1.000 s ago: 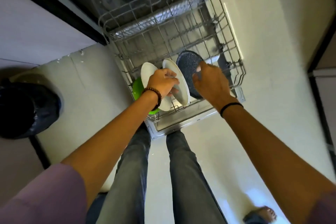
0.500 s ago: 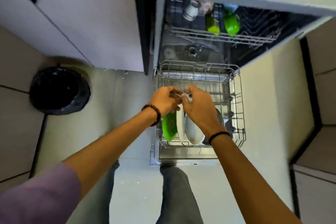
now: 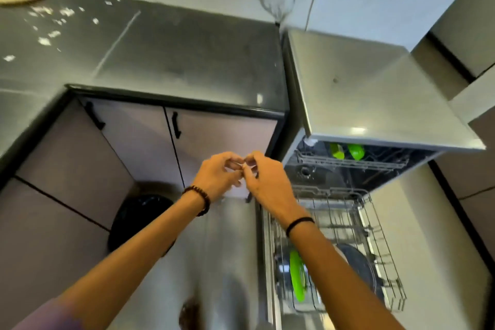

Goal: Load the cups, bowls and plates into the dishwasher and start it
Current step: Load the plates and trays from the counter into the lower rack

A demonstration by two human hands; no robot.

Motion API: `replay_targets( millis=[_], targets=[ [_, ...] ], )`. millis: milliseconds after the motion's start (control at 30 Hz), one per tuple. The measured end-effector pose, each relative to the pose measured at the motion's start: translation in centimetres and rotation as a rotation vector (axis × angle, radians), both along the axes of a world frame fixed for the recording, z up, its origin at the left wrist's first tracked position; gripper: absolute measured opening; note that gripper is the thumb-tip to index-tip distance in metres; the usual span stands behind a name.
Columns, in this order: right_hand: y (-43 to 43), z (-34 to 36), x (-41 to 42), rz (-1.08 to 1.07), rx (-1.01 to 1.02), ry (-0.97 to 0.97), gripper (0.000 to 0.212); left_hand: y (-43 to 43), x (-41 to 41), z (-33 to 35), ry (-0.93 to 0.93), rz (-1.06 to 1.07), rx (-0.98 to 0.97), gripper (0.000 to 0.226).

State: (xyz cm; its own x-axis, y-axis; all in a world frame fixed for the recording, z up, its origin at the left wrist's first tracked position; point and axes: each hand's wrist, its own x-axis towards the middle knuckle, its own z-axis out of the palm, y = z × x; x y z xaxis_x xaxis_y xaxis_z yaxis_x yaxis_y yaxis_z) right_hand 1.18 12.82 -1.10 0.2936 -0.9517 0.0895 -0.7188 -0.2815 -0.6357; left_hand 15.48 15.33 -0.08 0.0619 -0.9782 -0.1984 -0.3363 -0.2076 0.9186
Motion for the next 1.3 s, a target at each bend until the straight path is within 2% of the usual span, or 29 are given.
replay_targets(
  millis=[100, 300, 567, 967, 1100, 1300],
  targets=[
    [-0.6, 2.6, 3.8, 0.032, -0.015, -0.072, 0.016, -0.2, 3.6, 2.5, -0.010, 0.056, -0.067, 0.017],
    [-3.1, 6.4, 9.0, 0.151, -0.062, -0.089, 0.016, -1.9, 8.9, 5.7, -0.067, 0.124, -0.152, 0.020],
    [-10.2, 8.2, 16.4, 0.236, -0.120, -0.106, 0.011, -6.8, 16.1, 7.5, -0.047, 0.220, -0.184, 0.021],
    [-21.7, 8.6, 31.2, 0.560, -0.071, -0.182, 0.009, -14.0, 28.0, 8.6, -0.103, 0.543, -0.177, 0.023],
    [-22.6, 8.4, 36.0, 0.602, -0.048, -0.216, 0.004, -14.4, 32.1, 7.8, -0.152, 0.648, -0.162, 0.021],
    [-22.8, 7.5, 43.3, 0.637, -0.011, -0.206, 0.011, -13.8, 39.7, 6.6, -0.282, 0.721, -0.071, 0.025]
  ],
)
